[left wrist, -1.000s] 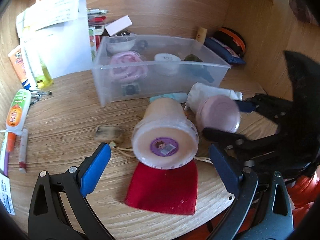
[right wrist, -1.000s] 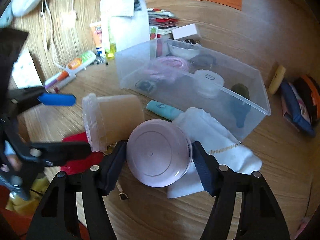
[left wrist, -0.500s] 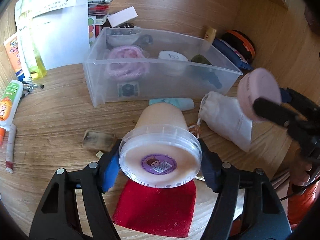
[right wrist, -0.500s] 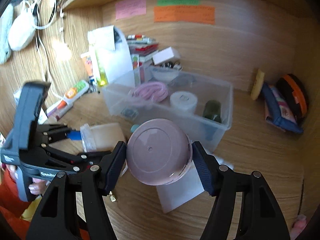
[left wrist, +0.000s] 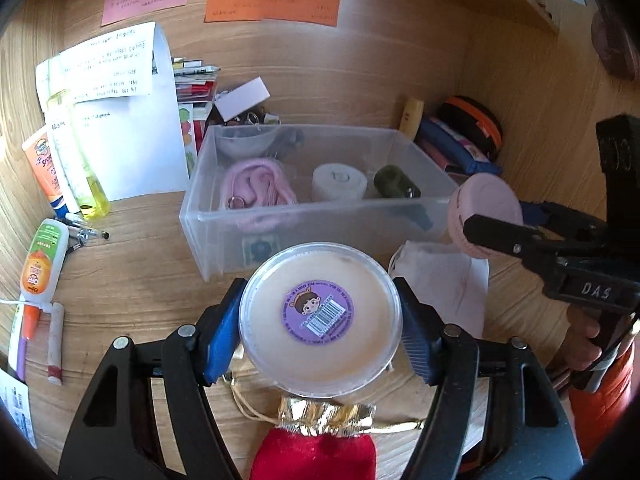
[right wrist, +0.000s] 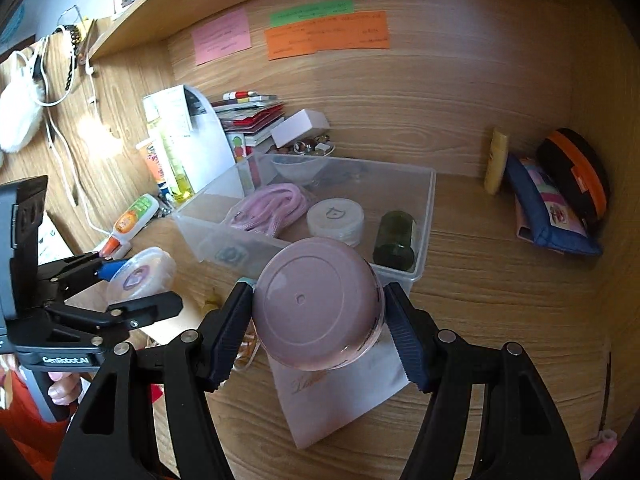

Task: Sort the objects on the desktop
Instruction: 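Place cream tub and pink compact into the clear box and release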

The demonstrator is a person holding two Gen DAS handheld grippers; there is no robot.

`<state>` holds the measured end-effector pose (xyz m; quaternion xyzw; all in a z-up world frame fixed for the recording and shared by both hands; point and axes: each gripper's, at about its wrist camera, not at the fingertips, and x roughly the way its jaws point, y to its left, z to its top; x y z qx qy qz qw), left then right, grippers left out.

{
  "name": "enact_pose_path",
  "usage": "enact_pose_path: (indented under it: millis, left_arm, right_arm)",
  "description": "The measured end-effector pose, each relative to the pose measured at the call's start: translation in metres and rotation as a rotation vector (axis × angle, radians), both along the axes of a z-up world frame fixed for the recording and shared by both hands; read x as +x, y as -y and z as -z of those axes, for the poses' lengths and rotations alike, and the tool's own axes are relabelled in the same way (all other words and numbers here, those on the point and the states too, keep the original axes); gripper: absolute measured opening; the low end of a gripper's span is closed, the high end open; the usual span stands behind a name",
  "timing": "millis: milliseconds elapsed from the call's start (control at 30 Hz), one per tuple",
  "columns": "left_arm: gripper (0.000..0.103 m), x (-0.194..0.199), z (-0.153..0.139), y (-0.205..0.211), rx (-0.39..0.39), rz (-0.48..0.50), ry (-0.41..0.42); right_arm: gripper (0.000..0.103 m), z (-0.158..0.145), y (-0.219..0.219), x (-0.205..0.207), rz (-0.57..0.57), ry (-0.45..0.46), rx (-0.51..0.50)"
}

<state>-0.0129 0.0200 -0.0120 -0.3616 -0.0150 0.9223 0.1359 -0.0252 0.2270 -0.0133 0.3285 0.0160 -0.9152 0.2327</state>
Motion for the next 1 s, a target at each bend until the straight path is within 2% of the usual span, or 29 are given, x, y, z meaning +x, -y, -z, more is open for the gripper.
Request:
enact_pose_path:
  millis: [267, 667, 900, 1000]
  left_arm:
    - [0.070, -0.008, -0.018, 0.009, 0.046, -0.004, -0.042]
    - [0.070, -0.024, -0.042, 0.030, 0.107, -0.078, -0.100]
    - [0.070, -0.052, -0.046, 0.041, 0.147, -0.082, -0.084]
    - [0.070, -0.061, -0.046, 0.041, 0.134, -0.090, -0.080]
  right_arm:
    - [0.063, -0.008, 0.003, -0.006, 0.004, -0.024, -0.017]
    - [0.063, -0.023, 0.003, -0.031, 0.018, -0.036, -0.083]
    - [0.063, -0.027, 0.008, -0.049, 0.024, -0.037, -0.082]
    - [0.063, -0.024, 0.012, -0.057, 0.030, -0.029, -0.069]
